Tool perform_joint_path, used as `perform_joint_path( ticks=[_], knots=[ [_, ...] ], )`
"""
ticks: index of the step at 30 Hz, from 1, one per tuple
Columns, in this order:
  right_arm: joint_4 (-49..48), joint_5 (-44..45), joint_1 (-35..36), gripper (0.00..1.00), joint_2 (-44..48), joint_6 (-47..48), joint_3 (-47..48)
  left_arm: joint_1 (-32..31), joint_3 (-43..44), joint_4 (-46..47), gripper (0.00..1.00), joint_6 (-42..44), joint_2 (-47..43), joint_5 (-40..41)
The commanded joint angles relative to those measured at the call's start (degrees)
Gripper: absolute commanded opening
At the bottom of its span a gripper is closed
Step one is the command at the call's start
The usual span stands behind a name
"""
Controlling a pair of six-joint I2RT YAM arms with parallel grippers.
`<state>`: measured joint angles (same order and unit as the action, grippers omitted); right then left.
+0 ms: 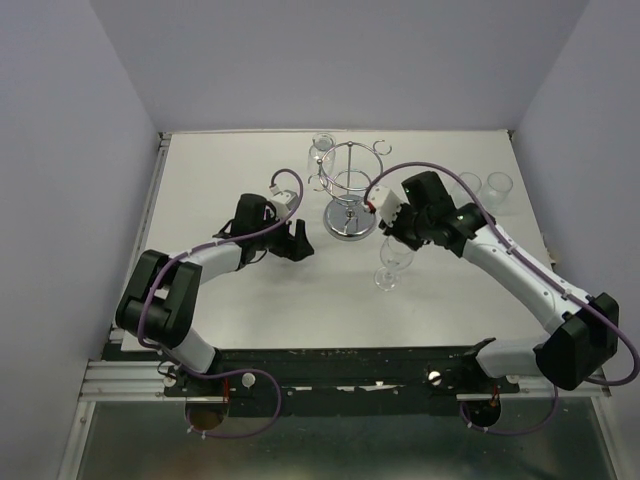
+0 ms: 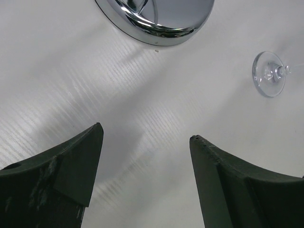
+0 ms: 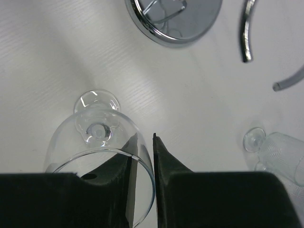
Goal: Take the wine glass off the wine glass rack
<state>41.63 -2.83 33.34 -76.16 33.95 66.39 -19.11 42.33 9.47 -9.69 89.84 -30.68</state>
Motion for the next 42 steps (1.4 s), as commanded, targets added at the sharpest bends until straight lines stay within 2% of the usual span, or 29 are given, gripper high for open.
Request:
perform_joint_path(
  ticks=[1, 18, 28, 32, 42],
  knots=[
    [4.0, 4.0, -4.5, 0.25, -0.9, 1.2, -2.4, 0.3, 1.8, -1.7, 0.86, 0.1, 0.9, -0.5],
    [5.4, 8.6, -19.0, 0.26, -4.1, 5.2, -0.7, 0.3, 2.7, -2.0, 0.86, 0.2, 2.1, -0.8],
    [7.8, 8.6, -29.2, 0.32, -7.6, 4.8, 3.5, 0.3, 3.1, -2.0, 0.86, 0.2, 3.1, -1.1],
    [8.3, 8.7, -32.5, 0.4, -9.4, 5.2, 5.0, 0.3, 3.2, -2.0, 0.86, 0.0, 3.4, -0.9],
    [9.8, 8.4, -43.0, 0.47, -15.2, 4.3, 11.6, 0.5, 3.3, -1.8, 0.86, -0.1, 3.7, -0.9]
  ],
)
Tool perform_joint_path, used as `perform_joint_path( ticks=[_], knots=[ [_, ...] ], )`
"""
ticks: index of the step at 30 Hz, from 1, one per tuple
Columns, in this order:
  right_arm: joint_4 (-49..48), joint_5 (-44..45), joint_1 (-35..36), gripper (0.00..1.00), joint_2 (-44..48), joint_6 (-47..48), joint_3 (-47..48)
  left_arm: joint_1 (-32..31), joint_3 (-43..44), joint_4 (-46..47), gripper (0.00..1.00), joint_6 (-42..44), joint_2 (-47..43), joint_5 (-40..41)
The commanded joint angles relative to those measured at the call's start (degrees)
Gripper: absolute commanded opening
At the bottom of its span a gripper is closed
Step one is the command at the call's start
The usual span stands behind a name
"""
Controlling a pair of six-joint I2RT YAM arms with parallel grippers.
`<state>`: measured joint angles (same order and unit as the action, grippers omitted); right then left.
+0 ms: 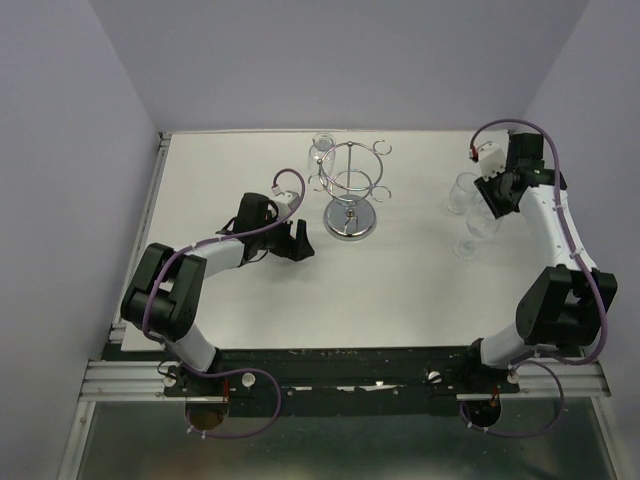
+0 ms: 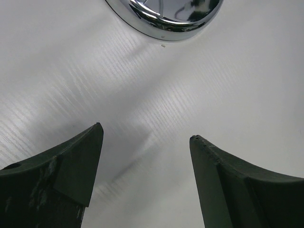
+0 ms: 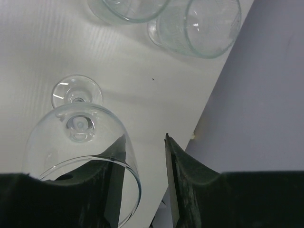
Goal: Take the wine glass off the wine glass rack
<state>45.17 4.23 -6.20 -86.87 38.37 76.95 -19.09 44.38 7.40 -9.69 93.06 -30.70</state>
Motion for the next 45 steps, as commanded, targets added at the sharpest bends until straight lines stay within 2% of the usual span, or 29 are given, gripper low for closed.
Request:
perform_joint_path(
  ticks=[1, 10, 25, 45],
  knots=[
    [6.4, 1.5, -4.1, 0.47, -5.3, 0.0, 1.9, 0.5, 1.2, 0.3, 0.86, -0.1, 0.5, -0.9],
    [6.9, 3.1, -9.4, 0.48, -12.0, 0.7, 10.8, 0.5, 1.4, 0.2, 0.86, -0.2, 0.6, -0.9],
    [9.3, 3.3, -12.8, 0.48, -19.3, 0.6, 23.1, 0.5, 1.6, 0.1, 0.86, -0.1, 0.6, -0.8],
    [12.0, -0.5, -12.9, 0.52, -15.3, -3.5, 25.4, 2.0, 3.7, -0.5, 0.87, 1.1, 0.0, -0.7]
  ],
)
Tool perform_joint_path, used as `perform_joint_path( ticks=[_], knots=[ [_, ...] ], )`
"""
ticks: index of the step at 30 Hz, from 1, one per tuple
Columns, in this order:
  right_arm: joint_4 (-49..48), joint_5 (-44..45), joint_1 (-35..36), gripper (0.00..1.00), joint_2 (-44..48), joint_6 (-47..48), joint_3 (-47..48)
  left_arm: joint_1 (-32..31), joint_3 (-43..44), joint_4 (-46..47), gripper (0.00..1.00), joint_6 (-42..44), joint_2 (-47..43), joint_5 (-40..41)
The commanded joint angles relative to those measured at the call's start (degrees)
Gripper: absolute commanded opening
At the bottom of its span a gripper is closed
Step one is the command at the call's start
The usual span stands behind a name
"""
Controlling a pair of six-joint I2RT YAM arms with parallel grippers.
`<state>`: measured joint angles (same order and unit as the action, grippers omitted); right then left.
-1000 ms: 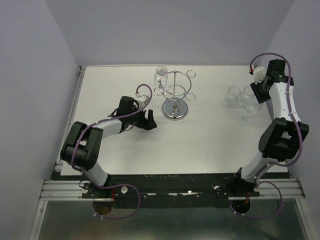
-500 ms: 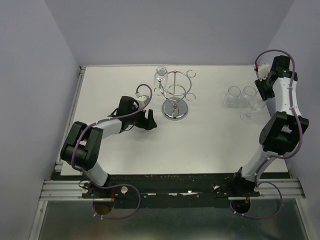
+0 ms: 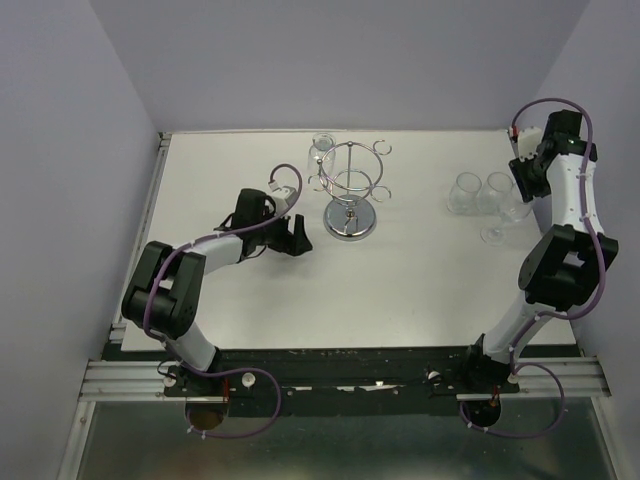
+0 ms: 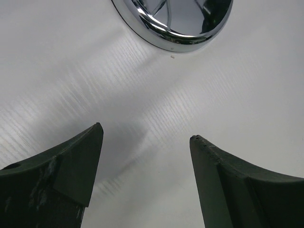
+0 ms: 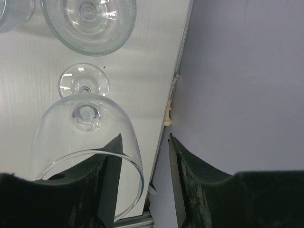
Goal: Take the wine glass off the wine glass rack
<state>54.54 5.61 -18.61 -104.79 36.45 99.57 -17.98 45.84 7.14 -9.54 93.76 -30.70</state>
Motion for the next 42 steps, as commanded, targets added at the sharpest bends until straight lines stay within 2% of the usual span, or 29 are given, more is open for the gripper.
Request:
perform_joint_path(
  ticks=[1, 11, 18, 22, 26, 35, 37, 42],
  knots=[
    [2.6, -2.1, -0.5, 0.52, 2.8, -1.7, 3.2, 1.1, 2.5, -0.5, 0.87, 1.1, -0.7, -0.8],
    [3.5, -3.7, -0.5, 0.55, 6.5, -3.5, 2.9, 2.2, 3.5, -1.0, 0.87, 1.2, -0.8, -2.3],
    [7.7, -3.7, -0.5, 0.57, 7.8, -5.4, 8.8, 5.0, 4.6, -2.7, 0.87, 2.7, -2.4, -4.0],
    [11.0, -7.2, -0.3, 0.6, 9.9, -8.0, 14.2, 6.4, 6.5, -4.1, 0.87, 3.4, -2.6, -4.9],
    [9.4, -10.5, 1.7, 0.64, 14.4, -9.3, 12.7, 7.1, 8.7, -4.6, 0.87, 5.1, -2.5, -1.8],
    [6.0, -26.0, 11.9, 0.66, 18.5, -11.0, 7.9, 10.8, 19.7, -6.5, 0.88, 9.3, 2.8, -2.3],
    [5.1, -29.4, 16.1, 0.66, 18.7, -11.1, 7.7, 11.2, 23.0, -7.0, 0.88, 9.3, 4.6, -2.6],
    [1.3, -29.4, 28.5, 0.68, 14.4, -13.2, 9.9, 11.4, 29.3, -8.0, 0.88, 9.3, 8.2, -3.5]
  ],
)
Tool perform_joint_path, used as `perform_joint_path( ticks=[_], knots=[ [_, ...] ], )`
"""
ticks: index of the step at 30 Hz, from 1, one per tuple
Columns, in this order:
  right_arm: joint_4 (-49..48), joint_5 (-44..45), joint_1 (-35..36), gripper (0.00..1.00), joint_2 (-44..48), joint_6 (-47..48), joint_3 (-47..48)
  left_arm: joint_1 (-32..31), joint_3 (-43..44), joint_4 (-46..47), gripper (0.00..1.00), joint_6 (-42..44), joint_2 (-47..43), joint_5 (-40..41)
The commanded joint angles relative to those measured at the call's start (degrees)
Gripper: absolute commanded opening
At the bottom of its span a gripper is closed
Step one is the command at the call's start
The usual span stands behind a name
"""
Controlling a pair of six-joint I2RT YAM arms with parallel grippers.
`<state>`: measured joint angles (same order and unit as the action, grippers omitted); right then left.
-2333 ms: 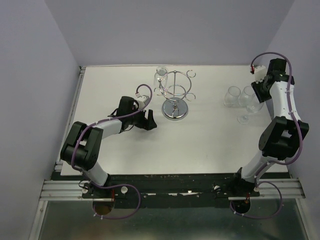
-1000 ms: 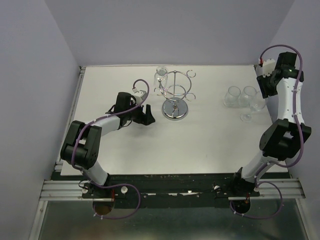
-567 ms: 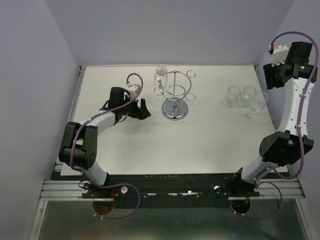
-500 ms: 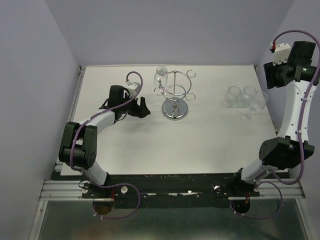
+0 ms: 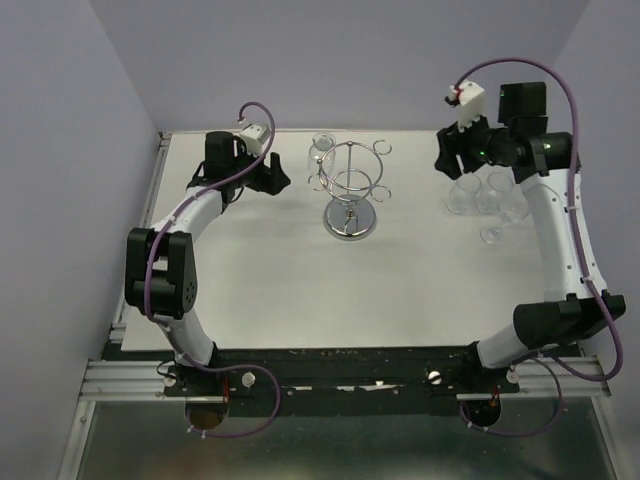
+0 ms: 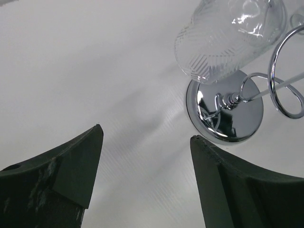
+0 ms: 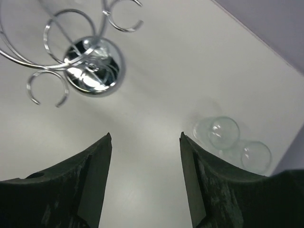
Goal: Take the wine glass off the wine glass rack
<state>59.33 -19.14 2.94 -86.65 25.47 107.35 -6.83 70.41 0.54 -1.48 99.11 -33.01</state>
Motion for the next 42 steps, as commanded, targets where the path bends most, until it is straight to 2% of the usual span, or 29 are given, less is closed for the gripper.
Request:
perform_joint_path(
  ticks=[1, 6, 9, 11, 12, 17, 24, 29, 35, 42],
  knots=[
    [-3.9, -5.6, 8.4, 0.68, -5.3, -3.0, 3.4, 0.2, 6.0, -1.0, 0.88, 1.2, 3.6, -2.2],
    [-2.9, -15.6, 9.8, 0.71, -11.9, -7.8, 10.5, 0.2, 7.6, 7.0, 0.88, 8.0, 6.1, -7.8],
    [-3.0, -18.6, 10.2, 0.72, -12.2, -9.3, 10.3, 0.2, 9.6, 7.6, 0.9, 11.4, 7.5, -10.4],
    [-2.8, -18.6, 10.2, 0.72, -11.7, -9.0, 9.0, 0.2, 10.6, 7.1, 0.91, 12.8, 8.2, -13.2],
    [-2.8, -18.1, 10.3, 0.73, -11.4, -8.9, 8.2, 0.2, 10.7, 7.4, 0.99, 12.8, 8.4, -14.0],
    [-1.4, -16.5, 10.4, 0.74, -9.8, -6.9, 6.0, 0.1, 14.9, 4.2, 0.99, 14.3, 10.9, -19.0],
    [4.6, -14.9, 10.4, 0.75, -9.3, -3.5, 5.3, -0.4, 16.5, 5.9, 0.99, 17.1, 13.5, -27.0],
    [5.5, -13.6, 10.6, 0.75, -7.7, -2.0, 1.5, -1.7, 16.2, 11.7, 0.99, 15.5, 15.8, -26.9],
    [6.5, -12.2, 11.2, 0.75, -7.1, -0.5, -1.4, -3.6, 14.7, 25.4, 0.99, 7.7, 18.4, -22.5],
    [6.6, -10.5, 11.9, 0.75, -7.2, -0.2, -2.4, -6.0, 14.0, 28.8, 0.99, 6.0, 19.2, -20.2]
  ],
)
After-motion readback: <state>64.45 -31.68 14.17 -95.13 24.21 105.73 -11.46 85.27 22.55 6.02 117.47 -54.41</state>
